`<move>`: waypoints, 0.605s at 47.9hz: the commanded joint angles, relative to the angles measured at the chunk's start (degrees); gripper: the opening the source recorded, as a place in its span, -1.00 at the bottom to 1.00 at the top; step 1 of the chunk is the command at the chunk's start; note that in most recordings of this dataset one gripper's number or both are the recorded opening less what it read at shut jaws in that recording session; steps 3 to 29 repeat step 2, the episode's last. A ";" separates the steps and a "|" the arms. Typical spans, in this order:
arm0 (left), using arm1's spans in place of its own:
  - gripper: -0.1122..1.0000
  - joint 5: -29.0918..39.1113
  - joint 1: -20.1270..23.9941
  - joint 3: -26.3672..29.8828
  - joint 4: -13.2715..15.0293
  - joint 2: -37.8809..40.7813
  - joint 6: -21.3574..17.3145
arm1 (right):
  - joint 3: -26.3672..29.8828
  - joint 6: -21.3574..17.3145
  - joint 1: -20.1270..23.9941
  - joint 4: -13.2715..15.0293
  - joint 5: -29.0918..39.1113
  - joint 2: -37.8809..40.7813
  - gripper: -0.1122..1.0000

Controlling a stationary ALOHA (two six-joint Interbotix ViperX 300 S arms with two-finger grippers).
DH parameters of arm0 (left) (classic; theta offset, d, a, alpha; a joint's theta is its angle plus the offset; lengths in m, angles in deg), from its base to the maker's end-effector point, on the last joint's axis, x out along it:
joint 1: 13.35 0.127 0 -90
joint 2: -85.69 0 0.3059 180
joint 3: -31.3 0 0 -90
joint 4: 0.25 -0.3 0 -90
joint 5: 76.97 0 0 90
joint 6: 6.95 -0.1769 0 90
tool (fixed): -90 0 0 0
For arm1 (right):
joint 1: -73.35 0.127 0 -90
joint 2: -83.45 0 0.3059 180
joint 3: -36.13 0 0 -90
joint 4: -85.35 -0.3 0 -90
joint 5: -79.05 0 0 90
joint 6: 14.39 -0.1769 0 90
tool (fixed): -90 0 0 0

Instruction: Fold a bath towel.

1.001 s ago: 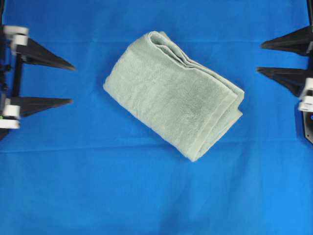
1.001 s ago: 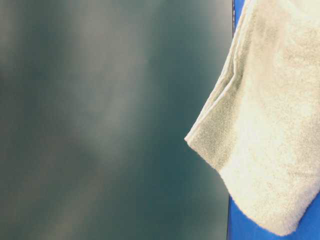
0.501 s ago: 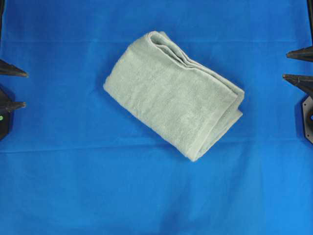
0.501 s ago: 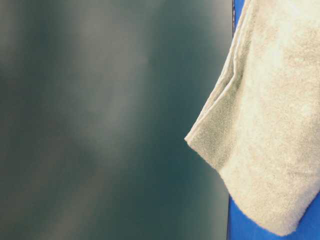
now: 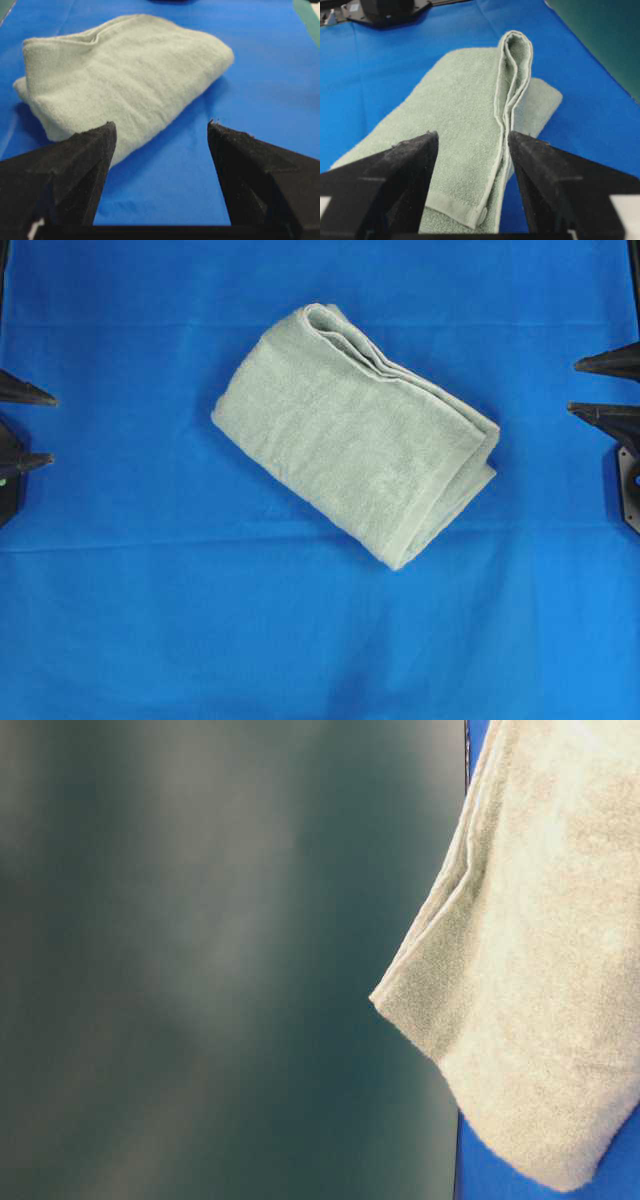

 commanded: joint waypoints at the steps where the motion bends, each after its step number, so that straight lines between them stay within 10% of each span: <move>1: 0.48 -0.18 -0.18 0.62 0.00 0.70 0.00 | 0.97 -0.09 0.09 -0.09 -0.18 0.88 0.30; 29: 0.48 -0.18 -0.18 0.62 0.00 0.79 0.00 | 0.97 -0.09 0.09 -0.09 -0.18 0.88 0.30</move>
